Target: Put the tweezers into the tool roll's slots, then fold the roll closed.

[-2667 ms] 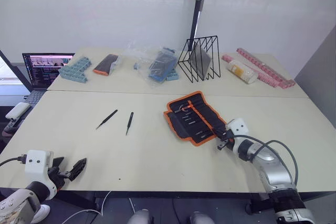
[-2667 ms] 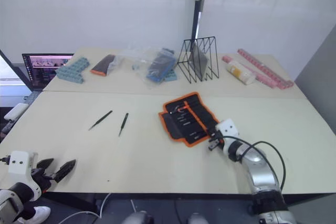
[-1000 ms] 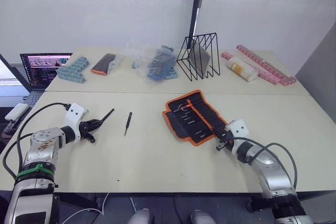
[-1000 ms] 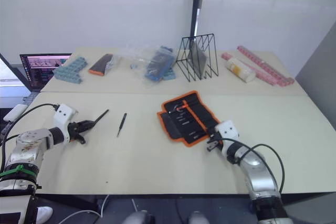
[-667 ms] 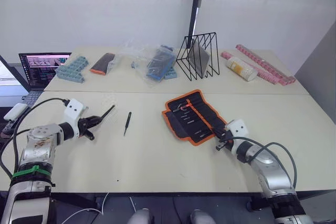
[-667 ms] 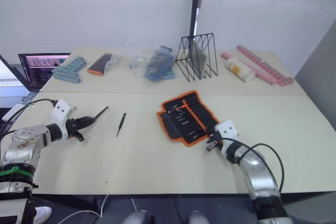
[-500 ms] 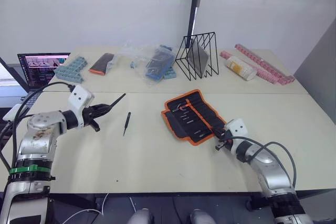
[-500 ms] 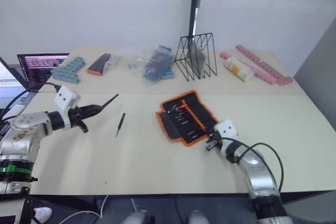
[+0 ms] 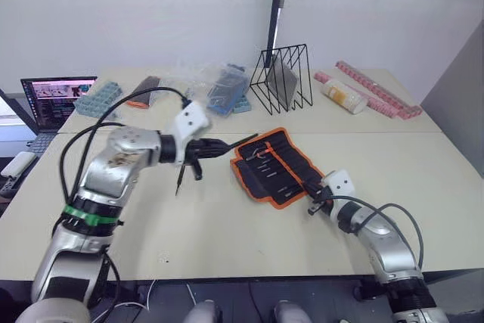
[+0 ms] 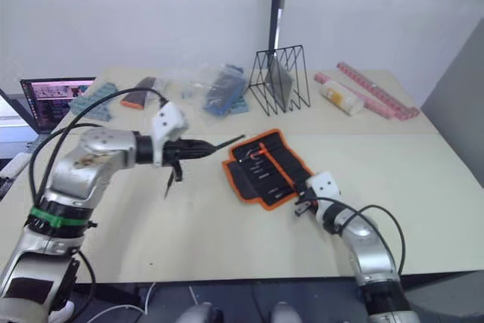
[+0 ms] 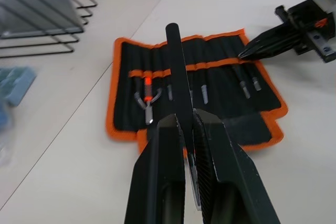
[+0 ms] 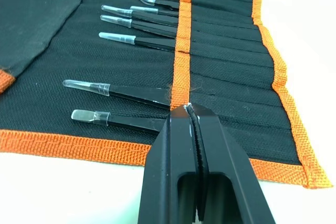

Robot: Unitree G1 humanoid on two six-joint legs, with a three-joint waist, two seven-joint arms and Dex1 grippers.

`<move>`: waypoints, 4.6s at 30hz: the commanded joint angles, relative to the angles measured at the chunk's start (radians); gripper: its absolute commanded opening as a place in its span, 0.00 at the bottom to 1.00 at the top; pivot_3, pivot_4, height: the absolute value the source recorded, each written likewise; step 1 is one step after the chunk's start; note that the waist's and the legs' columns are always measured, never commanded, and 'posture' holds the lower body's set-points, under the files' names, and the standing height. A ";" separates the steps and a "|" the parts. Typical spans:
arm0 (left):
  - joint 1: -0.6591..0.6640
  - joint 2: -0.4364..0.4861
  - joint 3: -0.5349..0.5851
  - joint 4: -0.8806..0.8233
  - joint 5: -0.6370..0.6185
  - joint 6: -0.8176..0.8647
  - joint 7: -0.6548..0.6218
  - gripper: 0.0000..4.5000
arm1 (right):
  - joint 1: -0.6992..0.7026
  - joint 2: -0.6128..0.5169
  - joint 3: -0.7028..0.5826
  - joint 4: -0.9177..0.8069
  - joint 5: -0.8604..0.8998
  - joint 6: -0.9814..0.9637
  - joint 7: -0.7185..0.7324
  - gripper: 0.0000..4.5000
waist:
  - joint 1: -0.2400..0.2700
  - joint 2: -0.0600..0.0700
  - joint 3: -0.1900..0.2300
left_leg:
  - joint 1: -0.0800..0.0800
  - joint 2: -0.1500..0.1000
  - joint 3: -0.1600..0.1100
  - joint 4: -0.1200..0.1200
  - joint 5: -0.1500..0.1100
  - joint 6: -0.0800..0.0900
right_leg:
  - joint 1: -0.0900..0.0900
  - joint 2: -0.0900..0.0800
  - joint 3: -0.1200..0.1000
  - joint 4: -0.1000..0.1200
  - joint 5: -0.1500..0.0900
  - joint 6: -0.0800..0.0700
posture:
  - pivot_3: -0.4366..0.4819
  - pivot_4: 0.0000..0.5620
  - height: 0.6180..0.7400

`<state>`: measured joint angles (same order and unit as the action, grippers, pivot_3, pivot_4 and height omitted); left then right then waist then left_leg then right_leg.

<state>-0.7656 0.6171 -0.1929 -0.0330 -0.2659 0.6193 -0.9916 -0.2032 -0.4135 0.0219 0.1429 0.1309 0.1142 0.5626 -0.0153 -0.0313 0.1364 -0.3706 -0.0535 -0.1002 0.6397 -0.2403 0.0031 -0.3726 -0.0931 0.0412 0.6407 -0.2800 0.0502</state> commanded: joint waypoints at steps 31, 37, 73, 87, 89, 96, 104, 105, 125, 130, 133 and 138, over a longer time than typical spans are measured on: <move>-0.318 -0.339 -0.351 0.559 0.366 -0.038 -0.059 0.00 | 0.010 0.034 0.036 0.041 -0.038 0.070 -0.046 0.00 | -0.014 0.000 0.004 | -0.001 -0.001 0.001 0.002 0.000 0.000 | -0.001 0.001 0.000 0.001 -0.001 0.002 | 0.48 0.27 1.00; -0.303 -0.355 -0.350 0.567 0.382 -0.037 -0.056 0.00 | 0.006 0.037 0.037 0.045 -0.040 0.067 -0.046 0.00 | -0.014 0.000 0.004 | -0.001 -0.001 0.001 0.002 0.000 0.000 | -0.001 0.002 0.000 0.001 -0.001 0.002 | 0.48 0.27 1.00; -0.420 -0.601 -0.260 0.954 0.451 -0.226 0.202 0.00 | -0.016 0.061 0.055 0.074 -0.058 0.060 -0.047 0.00 | -0.015 0.000 0.004 | -0.001 -0.002 0.001 0.004 0.000 0.000 | 0.000 0.001 0.000 0.003 -0.001 0.002 | 0.48 0.27 1.00; -0.459 -0.671 -0.199 1.117 0.489 -0.405 0.325 0.00 | -0.012 0.071 0.059 0.086 -0.074 0.059 -0.041 0.00 | -0.012 0.000 0.004 | 0.000 -0.002 0.001 0.005 0.000 0.000 | 0.001 0.001 0.000 0.003 -0.001 0.002 | 0.48 0.27 1.00; -0.461 -0.666 -0.189 1.121 0.489 -0.414 0.310 0.09 | -0.014 0.072 0.060 0.090 -0.077 0.059 -0.040 0.00 | -0.012 0.000 0.004 | 0.000 -0.002 0.001 0.005 0.000 0.000 | 0.001 0.001 0.000 0.004 -0.001 0.002 | 0.48 0.27 1.00; -0.438 -0.610 -0.162 1.034 0.488 -0.363 0.241 0.62 | -0.025 0.080 0.066 0.105 -0.084 0.058 -0.038 0.00 | -0.025 0.000 0.004 | 0.000 -0.002 0.001 0.004 0.000 0.000 | 0.000 0.001 0.000 0.005 -0.001 0.003 | 0.48 0.27 1.00; -0.258 -0.420 -0.064 0.445 0.395 -0.002 0.111 1.00 | -0.040 0.080 0.071 0.132 -0.087 0.035 -0.025 0.00 | -0.034 0.000 0.003 | 0.001 0.000 0.001 0.004 0.000 0.000 | -0.001 0.002 0.001 0.007 -0.001 0.002 | 0.48 0.27 1.00; -0.236 -0.386 -0.032 0.388 0.379 0.042 0.116 1.00 | -0.042 0.076 0.072 0.136 -0.088 0.028 -0.021 0.00 | -0.034 0.000 0.003 | 0.001 0.000 0.001 0.004 0.000 0.000 | -0.001 0.002 0.001 0.007 -0.001 0.002 | 0.48 0.27 1.00; 0.667 -0.151 0.521 -0.348 0.166 0.086 0.366 1.00 | -0.076 0.009 0.054 0.138 -0.063 0.011 0.065 0.00 | -0.019 0.000 0.003 | -0.002 0.001 0.001 0.001 0.000 -0.001 | -0.009 -0.002 0.004 0.007 0.000 0.001 | 0.48 0.27 1.00; 0.903 -0.194 0.593 -0.473 0.103 0.054 0.380 1.00 | -0.061 0.005 0.053 0.112 -0.058 0.023 0.071 0.00 | -0.003 0.001 0.002 | -0.002 0.001 0.002 0.002 0.000 -0.002 | -0.011 -0.002 0.004 0.005 0.001 -0.001 | 0.48 0.27 1.00; 1.006 -0.238 0.643 -0.540 0.057 0.049 0.405 1.00 | -0.049 0.005 0.047 0.096 -0.051 0.032 0.072 0.00 | 0.000 0.001 0.002 | -0.002 0.001 0.002 0.001 0.000 -0.001 | -0.011 -0.002 0.004 0.005 0.001 -0.001 | 0.48 0.27 1.00; 1.167 -0.308 0.641 -0.599 0.031 0.042 0.449 1.00 | -0.026 0.004 0.034 0.068 -0.045 0.045 0.070 0.00 | 0.002 0.001 0.002 | -0.002 0.001 0.002 0.001 0.000 -0.001 | -0.010 -0.002 0.004 0.003 0.001 -0.001 | 0.48 0.27 1.00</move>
<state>0.3809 0.3192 0.4448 -0.5955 -0.2166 0.6767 -0.5572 -0.2684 -0.4113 0.0264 0.1883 0.0856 0.1136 0.6098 -0.0129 -0.0302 0.1382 -0.3728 -0.0522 -0.0980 0.6412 -0.2407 0.0017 -0.3816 -0.0957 0.0449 0.6427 -0.2792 0.0487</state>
